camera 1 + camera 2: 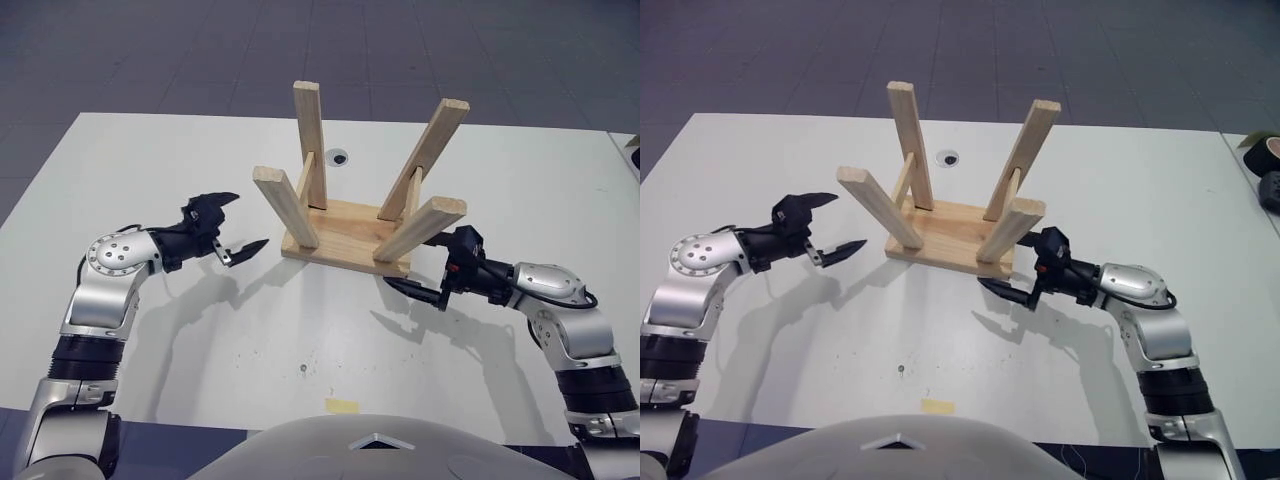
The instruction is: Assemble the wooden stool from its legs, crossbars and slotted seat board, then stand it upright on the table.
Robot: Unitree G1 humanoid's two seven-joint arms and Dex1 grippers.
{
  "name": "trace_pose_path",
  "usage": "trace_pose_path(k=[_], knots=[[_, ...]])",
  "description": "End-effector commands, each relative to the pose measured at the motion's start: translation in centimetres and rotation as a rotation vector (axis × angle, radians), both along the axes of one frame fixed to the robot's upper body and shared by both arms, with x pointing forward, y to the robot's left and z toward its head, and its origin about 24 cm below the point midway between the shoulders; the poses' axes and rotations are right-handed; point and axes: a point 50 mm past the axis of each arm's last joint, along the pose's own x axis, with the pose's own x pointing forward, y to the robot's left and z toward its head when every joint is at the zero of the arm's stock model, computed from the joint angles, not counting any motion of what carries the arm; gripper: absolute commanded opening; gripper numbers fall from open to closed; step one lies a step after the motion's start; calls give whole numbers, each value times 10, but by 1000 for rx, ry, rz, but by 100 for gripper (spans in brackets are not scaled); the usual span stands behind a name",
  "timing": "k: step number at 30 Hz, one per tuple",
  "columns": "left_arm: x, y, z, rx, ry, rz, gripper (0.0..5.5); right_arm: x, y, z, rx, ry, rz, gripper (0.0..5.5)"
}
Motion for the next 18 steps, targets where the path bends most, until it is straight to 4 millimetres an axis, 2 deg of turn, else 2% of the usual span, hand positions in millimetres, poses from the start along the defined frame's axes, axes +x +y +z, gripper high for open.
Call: trace_pose_path(k=[1,7,11,14,18], knots=[[-3,-6,2,8,107,-103,539,7,-9,-3,12,10,-55,540],[28,-30,-2,37,87,-174,539,8,-13,-14,42,71,-66,540],[47,-38,-9,29,51,-155,539,19,-12,-18,52,72,-72,540],[48,-35,-17,87,113,-216,492,24,-13,-19,47,71,-70,540],[51,-36,-15,51,156,-239,427,33,-3,-19,67,79,-26,479]])
